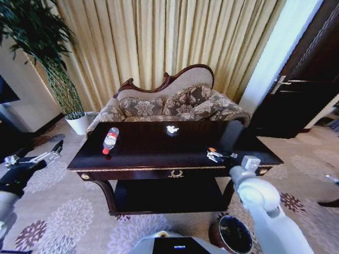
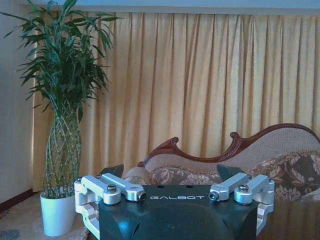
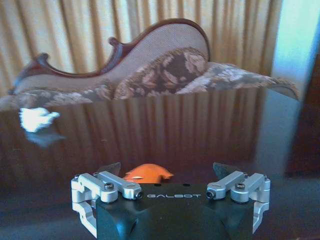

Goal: Move to the front of the table and place the trash on the table into the trash bin.

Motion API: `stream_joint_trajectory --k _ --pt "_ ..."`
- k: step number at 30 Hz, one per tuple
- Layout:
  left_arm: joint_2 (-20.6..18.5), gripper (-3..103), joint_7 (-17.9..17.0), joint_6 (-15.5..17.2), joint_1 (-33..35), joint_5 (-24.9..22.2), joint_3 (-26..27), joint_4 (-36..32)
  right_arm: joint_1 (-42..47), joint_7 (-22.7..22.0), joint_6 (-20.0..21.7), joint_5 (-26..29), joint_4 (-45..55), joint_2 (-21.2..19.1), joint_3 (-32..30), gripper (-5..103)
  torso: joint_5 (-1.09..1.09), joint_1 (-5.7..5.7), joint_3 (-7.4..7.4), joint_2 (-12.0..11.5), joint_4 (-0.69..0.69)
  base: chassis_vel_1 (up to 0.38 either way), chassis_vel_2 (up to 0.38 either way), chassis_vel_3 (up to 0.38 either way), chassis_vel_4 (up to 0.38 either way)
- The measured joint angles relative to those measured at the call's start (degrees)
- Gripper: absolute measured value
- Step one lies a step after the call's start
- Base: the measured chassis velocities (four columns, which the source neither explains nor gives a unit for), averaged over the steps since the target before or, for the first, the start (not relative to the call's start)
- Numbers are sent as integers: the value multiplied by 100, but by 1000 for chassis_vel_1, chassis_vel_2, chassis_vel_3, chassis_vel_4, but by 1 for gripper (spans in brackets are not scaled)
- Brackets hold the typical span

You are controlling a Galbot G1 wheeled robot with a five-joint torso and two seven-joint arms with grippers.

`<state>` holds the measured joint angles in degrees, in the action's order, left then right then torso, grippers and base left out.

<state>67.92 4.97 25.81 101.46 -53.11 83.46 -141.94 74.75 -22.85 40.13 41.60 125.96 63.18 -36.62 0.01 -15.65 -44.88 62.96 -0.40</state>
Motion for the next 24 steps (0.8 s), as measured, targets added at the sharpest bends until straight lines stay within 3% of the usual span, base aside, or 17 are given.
stream_joint_trajectory --k 7,24 --pt "9 100 3 -3 -67 55 -127 -50 -344 -38 17 -18 -407 -80 3 100 0 0 0 0 0 0 0 0 0" --pt "48 100 11 -20 -42 123 -184 -72 -311 161 125 5 -278 -57 148 100 -1 0 0 0 0 0 0 0 0"
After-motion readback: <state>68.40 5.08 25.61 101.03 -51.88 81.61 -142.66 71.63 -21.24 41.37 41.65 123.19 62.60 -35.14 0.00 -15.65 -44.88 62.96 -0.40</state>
